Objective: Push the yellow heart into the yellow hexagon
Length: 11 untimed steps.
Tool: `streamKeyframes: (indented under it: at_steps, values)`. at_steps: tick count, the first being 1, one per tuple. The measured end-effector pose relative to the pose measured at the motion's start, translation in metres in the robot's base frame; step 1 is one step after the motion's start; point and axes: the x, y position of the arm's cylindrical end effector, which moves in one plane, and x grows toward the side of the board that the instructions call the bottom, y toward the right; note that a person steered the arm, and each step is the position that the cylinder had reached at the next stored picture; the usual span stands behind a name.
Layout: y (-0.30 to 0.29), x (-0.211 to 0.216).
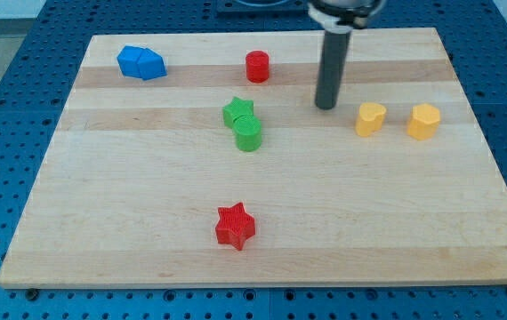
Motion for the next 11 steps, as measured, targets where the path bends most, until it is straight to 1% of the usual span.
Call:
streamKeyframes:
  at_steps: [1,2,8,9,11]
  values:
    - [-0.006,0.029]
    - [0.004,0.038]
    - [0.113,0.038]
    - [0.110,0.038]
    - [0.001,-0.026]
